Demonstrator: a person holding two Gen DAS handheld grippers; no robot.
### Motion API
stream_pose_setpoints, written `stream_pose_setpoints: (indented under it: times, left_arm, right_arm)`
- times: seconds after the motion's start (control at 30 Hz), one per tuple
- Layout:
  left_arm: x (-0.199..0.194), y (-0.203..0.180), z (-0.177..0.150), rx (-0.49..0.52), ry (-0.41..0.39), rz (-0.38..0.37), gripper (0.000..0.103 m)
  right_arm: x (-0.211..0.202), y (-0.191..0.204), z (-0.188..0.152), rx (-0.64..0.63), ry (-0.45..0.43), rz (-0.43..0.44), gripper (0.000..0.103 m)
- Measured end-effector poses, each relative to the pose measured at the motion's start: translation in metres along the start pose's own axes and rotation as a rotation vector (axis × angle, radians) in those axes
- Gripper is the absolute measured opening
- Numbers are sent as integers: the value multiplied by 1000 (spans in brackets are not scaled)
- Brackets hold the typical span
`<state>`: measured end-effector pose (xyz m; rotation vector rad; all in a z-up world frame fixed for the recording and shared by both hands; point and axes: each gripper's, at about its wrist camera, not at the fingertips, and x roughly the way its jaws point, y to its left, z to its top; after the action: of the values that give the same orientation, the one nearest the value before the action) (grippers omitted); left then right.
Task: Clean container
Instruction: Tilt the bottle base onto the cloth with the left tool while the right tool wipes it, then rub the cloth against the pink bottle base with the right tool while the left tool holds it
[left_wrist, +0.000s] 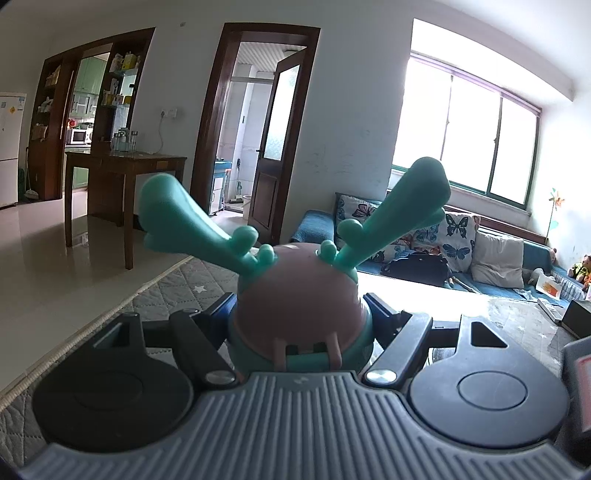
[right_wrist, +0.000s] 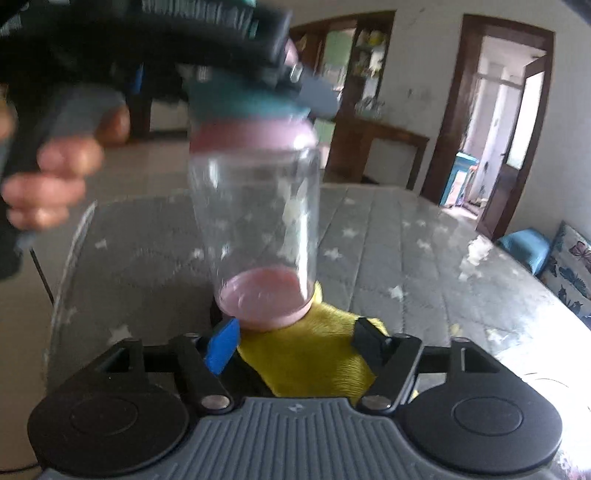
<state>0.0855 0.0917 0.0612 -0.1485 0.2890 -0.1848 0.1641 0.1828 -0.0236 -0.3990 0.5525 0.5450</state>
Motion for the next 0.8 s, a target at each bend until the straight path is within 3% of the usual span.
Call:
stream_pose_setpoints:
  times: [0.2,0.37,0.47,0.8]
  left_arm:
    - [-1,0,-1,4,-2,13,74]
    - [-3,3,-2,-9,2,14,74]
    - [-4,3,-2,-19,6,10,74]
    - [-6,-9,4,-12,10,-18,73]
  right_arm:
    - [28,0,0,19,11,-1,73]
    - [33,-13,0,120,9,11,49]
    - [24,-15,-8,133,6,-2,43]
    - [-17,-10,-34,156,0,-1,39]
